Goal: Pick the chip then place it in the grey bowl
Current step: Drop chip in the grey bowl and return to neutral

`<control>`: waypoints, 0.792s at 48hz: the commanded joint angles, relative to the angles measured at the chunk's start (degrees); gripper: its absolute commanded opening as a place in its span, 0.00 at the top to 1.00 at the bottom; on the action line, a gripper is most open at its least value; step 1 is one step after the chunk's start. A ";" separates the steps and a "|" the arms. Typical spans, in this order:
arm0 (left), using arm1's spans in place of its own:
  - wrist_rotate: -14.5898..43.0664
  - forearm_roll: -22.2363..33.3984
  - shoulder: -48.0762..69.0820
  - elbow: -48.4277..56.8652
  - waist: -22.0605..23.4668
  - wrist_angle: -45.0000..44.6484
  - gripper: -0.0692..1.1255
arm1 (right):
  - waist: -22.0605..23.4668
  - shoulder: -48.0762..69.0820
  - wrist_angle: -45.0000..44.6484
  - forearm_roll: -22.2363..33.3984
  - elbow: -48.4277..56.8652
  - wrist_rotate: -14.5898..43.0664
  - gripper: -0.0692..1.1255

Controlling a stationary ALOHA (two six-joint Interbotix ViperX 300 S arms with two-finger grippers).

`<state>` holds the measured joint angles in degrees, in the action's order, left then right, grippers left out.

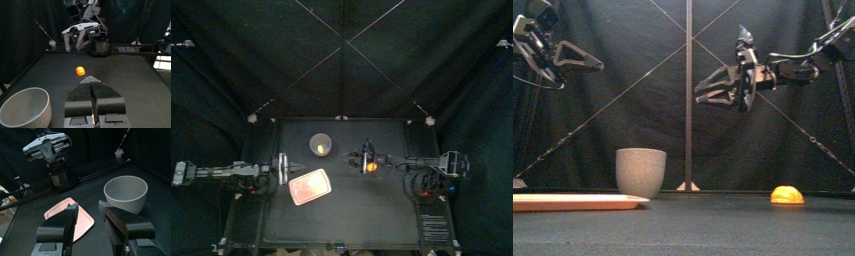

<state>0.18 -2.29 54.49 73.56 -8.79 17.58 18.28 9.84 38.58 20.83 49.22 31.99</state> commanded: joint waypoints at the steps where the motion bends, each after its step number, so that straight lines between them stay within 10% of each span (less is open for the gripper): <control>1: 0.09 -0.09 -0.26 -1.05 -1.32 1.32 0.90 | -1.49 4.22 0.79 -0.26 2.64 -0.09 0.29; 38: 0.00 2.72 -0.26 -0.79 -4.22 3.25 0.90 | -7.12 5.19 0.70 -0.09 5.45 -0.09 0.42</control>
<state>0.18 0.09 54.49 73.56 -12.83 20.39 11.07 13.89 38.85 20.65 55.37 31.90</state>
